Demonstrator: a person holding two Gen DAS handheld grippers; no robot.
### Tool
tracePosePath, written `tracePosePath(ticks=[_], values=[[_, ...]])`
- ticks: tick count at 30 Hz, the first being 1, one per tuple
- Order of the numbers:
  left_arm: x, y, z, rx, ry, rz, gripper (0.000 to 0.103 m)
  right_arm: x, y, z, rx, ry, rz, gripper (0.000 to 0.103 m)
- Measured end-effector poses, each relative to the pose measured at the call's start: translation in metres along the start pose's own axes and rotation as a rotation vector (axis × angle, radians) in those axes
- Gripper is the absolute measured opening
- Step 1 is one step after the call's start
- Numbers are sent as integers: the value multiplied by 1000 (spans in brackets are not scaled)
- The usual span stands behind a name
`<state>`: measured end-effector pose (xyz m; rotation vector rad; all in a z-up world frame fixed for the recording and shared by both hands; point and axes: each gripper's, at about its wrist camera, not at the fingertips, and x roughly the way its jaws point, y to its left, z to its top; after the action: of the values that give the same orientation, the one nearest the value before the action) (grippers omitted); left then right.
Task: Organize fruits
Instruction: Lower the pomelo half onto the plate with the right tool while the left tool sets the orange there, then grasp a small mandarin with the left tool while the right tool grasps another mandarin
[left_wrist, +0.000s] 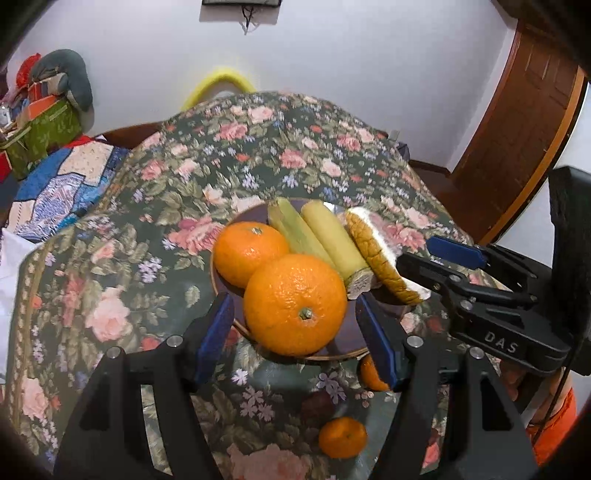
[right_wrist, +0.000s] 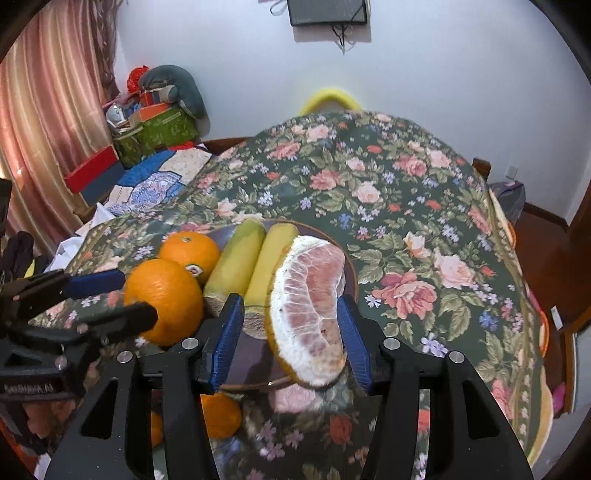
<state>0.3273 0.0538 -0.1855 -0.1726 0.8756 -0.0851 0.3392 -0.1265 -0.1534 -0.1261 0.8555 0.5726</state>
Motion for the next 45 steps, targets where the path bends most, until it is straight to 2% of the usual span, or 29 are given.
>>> tracePosePath(ticks=[7,15,30,32,34,38,40,45], values=[[-37,-6,-6,21,-33,15,68,-39,13,-5,-12,-53,8,49],[-55,-12,-29,38,-11,31,68,-70,23,-25,-34,-71,0,49],[-23,-35,-90,79,106,17,67,-72,25,-81,-17,19,-11,49],[-17,-36,-94,80,119,14,63,-70,25,-86,-9,28,-10,49],[-13,-35,-96,75,133,3,54,-68,25,-89,2,36,-5,49],[-4,-33,-99,54,153,-37,46,-61,24,-92,11,50,-1,49],[-2,-34,-100,60,153,-38,34,-57,24,-92,13,55,1,49],[-2,-31,-99,56,135,-50,33,-48,26,-91,15,68,14,49]])
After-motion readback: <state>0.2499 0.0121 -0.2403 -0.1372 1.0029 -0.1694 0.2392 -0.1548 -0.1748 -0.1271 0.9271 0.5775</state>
